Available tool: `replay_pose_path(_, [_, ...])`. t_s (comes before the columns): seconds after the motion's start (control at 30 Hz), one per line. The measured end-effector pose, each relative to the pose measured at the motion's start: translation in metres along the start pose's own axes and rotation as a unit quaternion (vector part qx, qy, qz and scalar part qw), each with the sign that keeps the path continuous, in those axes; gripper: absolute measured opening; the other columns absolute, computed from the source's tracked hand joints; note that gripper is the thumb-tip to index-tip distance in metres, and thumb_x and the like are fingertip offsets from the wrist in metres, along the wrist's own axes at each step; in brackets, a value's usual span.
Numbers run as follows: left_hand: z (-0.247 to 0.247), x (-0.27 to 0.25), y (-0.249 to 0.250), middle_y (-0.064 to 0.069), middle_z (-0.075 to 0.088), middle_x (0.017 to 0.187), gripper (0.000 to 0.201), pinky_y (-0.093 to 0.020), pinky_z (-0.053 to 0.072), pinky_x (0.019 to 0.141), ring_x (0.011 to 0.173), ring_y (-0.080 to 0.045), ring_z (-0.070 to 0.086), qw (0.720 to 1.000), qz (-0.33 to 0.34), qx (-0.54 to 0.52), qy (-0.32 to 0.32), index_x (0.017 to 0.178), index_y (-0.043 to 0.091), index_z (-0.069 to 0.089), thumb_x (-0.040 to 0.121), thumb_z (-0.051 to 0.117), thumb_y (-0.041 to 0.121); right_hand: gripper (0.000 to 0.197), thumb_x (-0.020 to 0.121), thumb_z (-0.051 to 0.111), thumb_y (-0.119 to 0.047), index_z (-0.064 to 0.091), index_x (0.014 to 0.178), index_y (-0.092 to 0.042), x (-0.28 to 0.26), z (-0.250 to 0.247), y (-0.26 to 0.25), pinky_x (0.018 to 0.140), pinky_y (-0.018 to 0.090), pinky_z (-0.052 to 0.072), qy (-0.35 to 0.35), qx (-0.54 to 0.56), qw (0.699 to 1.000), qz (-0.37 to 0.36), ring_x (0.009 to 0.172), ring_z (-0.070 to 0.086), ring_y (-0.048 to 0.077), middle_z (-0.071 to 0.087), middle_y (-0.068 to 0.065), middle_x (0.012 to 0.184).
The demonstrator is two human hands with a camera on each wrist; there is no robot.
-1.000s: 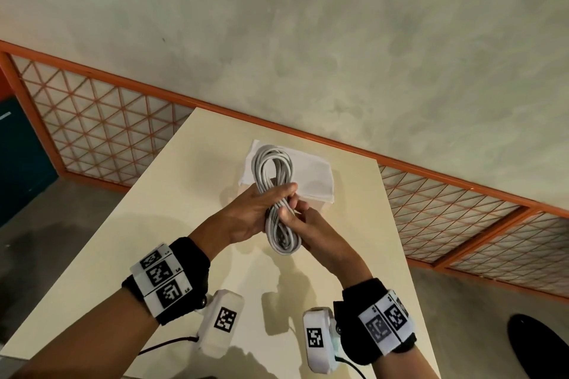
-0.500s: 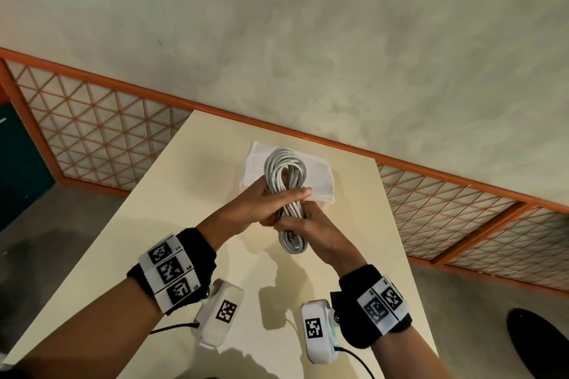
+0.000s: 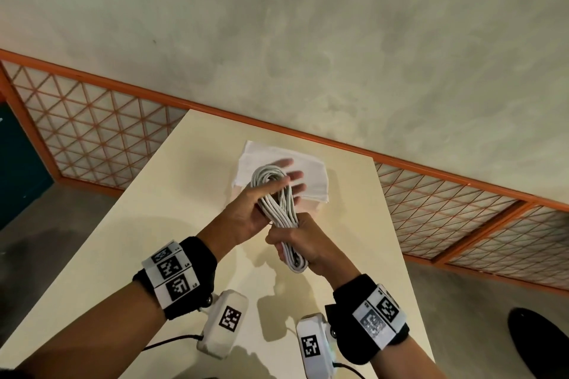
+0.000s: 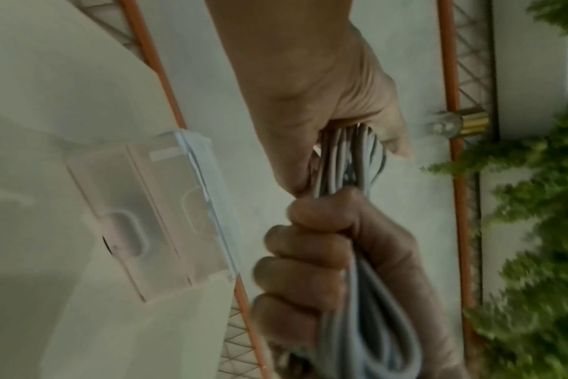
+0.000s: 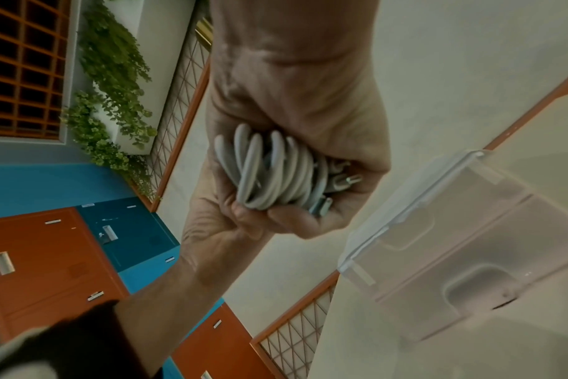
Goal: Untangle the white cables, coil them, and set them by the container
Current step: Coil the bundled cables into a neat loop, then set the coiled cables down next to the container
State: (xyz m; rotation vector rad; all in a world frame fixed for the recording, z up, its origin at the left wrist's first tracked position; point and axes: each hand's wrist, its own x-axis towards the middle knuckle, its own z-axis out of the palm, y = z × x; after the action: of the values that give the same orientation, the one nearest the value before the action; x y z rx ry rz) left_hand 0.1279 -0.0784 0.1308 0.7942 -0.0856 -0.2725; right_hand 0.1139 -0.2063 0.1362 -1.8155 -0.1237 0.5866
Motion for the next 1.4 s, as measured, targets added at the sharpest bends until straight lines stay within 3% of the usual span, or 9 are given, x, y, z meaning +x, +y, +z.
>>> replay_pose_path(0.1, [0.009, 0.004, 0.0, -0.003, 0.072, 0.089, 0.04, -0.033, 0.059, 0.076, 0.083, -0.018, 0.07, 0.996, 0.027, -0.08, 0.016, 0.088, 0.017, 0.071, 0.053, 0.088, 0.028, 0.028, 0.076, 0.061, 0.005, 0.053, 0.054, -0.01, -0.003, -0.006, -0.002, 0.043, 0.02, 0.043, -0.017, -0.015, 1.0, -0.002, 0.035, 0.047, 0.014, 0.051, 0.003, 0.044])
replay_pose_path(0.2, [0.023, 0.014, -0.001, 0.003, 0.056, 0.058, 0.023, -0.022, 0.05, 0.051, 0.05, -0.009, 0.057, 0.989, 0.019, -0.114, 0.09, 0.067, 0.016, 0.057, 0.074, 0.072, 0.032, 0.024, 0.075, 0.064, -0.001, 0.054, 0.056, -0.009, -0.005, -0.011, -0.003, 0.047, 0.022, 0.046, -0.005, -0.055, 0.998, -0.014, 0.038, 0.051, 0.015, 0.055, 0.002, 0.046])
replay_pose_path(0.33, [0.029, 0.025, -0.01, 0.01, 0.038, 0.041, 0.033, -0.014, 0.034, 0.035, 0.031, -0.002, 0.037, 0.98, -0.001, -0.083, 0.183, 0.063, 0.019, 0.039, 0.091, 0.055, 0.025, 0.016, 0.071, 0.065, -0.009, 0.055, 0.059, -0.01, -0.007, -0.012, 0.007, 0.049, 0.024, 0.047, 0.056, -0.137, 0.988, -0.044, 0.042, 0.056, 0.017, 0.061, 0.007, 0.054])
replay_pose_path(0.5, [0.029, 0.023, -0.021, 0.009, 0.039, 0.041, 0.033, -0.015, 0.038, 0.038, 0.034, -0.003, 0.038, 0.981, -0.056, -0.066, 0.176, 0.062, 0.019, 0.04, 0.091, 0.056, 0.024, 0.014, 0.073, 0.064, -0.01, 0.056, 0.061, -0.007, -0.013, -0.02, 0.017, 0.049, 0.023, 0.046, 0.027, -0.154, 0.987, -0.042, 0.04, 0.056, 0.013, 0.061, 0.005, 0.053])
replay_pose_path(0.7, [0.025, 0.012, -0.01, -0.004, 0.07, 0.074, 0.016, -0.039, 0.058, 0.072, 0.072, -0.015, 0.069, 0.981, -0.104, -0.079, 0.14, 0.067, 0.013, 0.058, 0.076, 0.07, 0.02, 0.019, 0.078, 0.068, -0.014, 0.058, 0.062, -0.009, -0.016, -0.046, 0.019, 0.054, 0.023, 0.048, -0.075, -0.153, 0.985, -0.012, 0.044, 0.057, 0.016, 0.061, 0.004, 0.053])
replay_pose_path(0.93, [0.031, 0.009, -0.031, 0.0, 0.059, 0.064, 0.022, -0.036, 0.059, 0.071, 0.062, -0.011, 0.061, 0.99, -0.059, -0.029, 0.122, 0.07, 0.013, 0.058, 0.068, 0.071, 0.03, 0.029, 0.081, 0.067, -0.009, 0.055, 0.054, -0.012, -0.02, -0.056, 0.033, 0.049, 0.021, 0.046, -0.116, -0.097, 0.988, 0.012, 0.041, 0.053, 0.016, 0.058, 0.002, 0.047])
replay_pose_path(1.07, [0.028, 0.017, -0.053, 0.002, 0.047, 0.05, 0.037, -0.03, 0.053, 0.059, 0.047, -0.011, 0.05, 0.979, -0.046, -0.02, 0.198, 0.06, 0.015, 0.049, 0.076, 0.067, 0.043, 0.027, 0.08, 0.069, -0.016, 0.059, 0.056, -0.012, -0.019, -0.059, 0.049, 0.054, 0.023, 0.048, -0.133, -0.118, 0.984, 0.022, 0.045, 0.057, 0.016, 0.061, 0.001, 0.051])
replay_pose_path(1.23, [0.016, 0.025, -0.078, 0.006, 0.031, 0.039, 0.049, -0.022, 0.037, 0.041, 0.033, -0.009, 0.032, 0.954, -0.074, -0.044, 0.288, 0.053, 0.017, 0.037, 0.088, 0.058, 0.044, 0.026, 0.078, 0.071, -0.028, 0.058, 0.069, -0.008, -0.014, -0.062, 0.069, 0.061, 0.026, 0.039, -0.111, -0.273, 0.955, -0.009, 0.06, 0.052, 0.014, 0.058, 0.004, 0.07])
replay_pose_path(1.4, [0.002, 0.037, -0.091, 0.006, 0.033, 0.041, 0.05, -0.02, 0.041, 0.041, 0.035, -0.008, 0.037, 0.959, -0.119, -0.074, 0.245, 0.046, 0.018, 0.041, 0.085, 0.062, 0.04, 0.025, 0.08, 0.072, -0.018, 0.063, 0.1, -0.005, -0.01, -0.065, 0.083, 0.071, 0.032, 0.055, -0.155, -0.1, 0.983, 0.016, 0.066, 0.065, 0.02, 0.067, 0.006, 0.074])
